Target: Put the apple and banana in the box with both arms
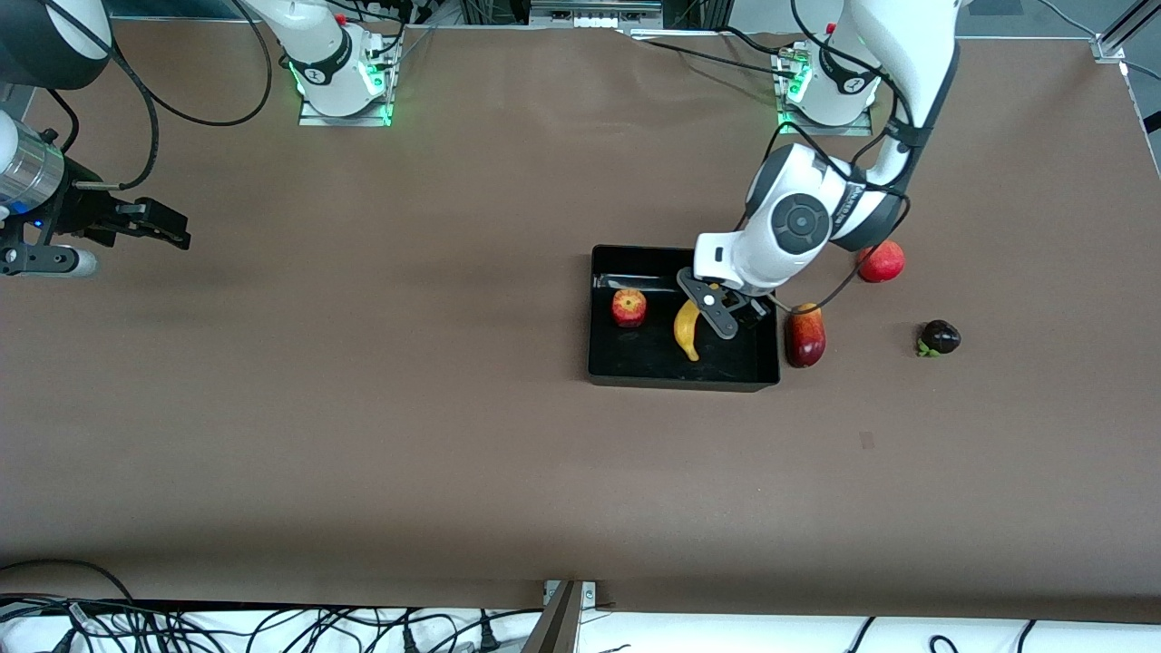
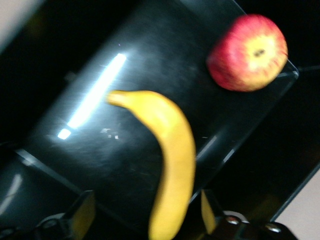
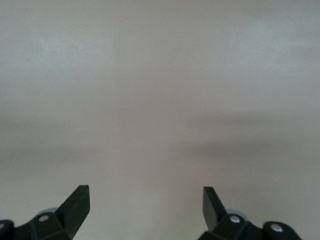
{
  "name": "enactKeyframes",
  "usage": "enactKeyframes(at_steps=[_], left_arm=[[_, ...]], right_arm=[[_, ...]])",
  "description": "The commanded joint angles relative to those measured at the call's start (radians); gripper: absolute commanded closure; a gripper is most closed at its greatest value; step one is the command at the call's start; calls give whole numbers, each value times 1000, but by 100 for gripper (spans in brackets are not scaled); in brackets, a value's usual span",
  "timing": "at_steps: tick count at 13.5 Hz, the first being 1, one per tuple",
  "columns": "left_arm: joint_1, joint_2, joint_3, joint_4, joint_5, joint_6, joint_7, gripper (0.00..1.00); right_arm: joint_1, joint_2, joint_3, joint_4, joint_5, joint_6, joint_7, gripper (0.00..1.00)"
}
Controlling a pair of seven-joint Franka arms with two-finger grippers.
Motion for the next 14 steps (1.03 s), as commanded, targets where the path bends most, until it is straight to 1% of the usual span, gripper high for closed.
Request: enactKeyframes(at_steps=[1, 2, 5, 6, 7, 8, 9, 12, 14], left_arm=[[101, -148, 3, -11, -14, -50, 26, 0], [142, -206, 3, -5, -14, -134, 17, 0], [278, -343, 4, 46, -3, -278, 1, 0], [314, -383, 7, 67, 25, -340, -32, 0], [332, -394, 24, 110, 45, -449, -81, 0], [361, -392, 35, 188, 69, -545, -112, 0], [400, -395, 34, 227, 91, -593, -132, 0], [493, -423, 32, 232, 92, -606, -203, 0], [509, -424, 37, 233, 91, -607, -220, 0]], right_arm=[[-2, -16, 8, 2, -14, -13, 7, 0], [-2, -16, 8, 2, -14, -13, 7, 0], [-2, -16, 8, 2, -13, -10, 7, 0], [-2, -16, 8, 4, -13, -6, 7, 0], [-2, -16, 8, 4, -13, -6, 4, 0], [-2, -16, 8, 2, -13, -7, 4, 0], [-2, -16, 8, 4, -13, -4, 4, 0], [-2, -16, 8, 2, -13, -6, 5, 0], [-2, -16, 6, 4, -7, -1, 10, 0]])
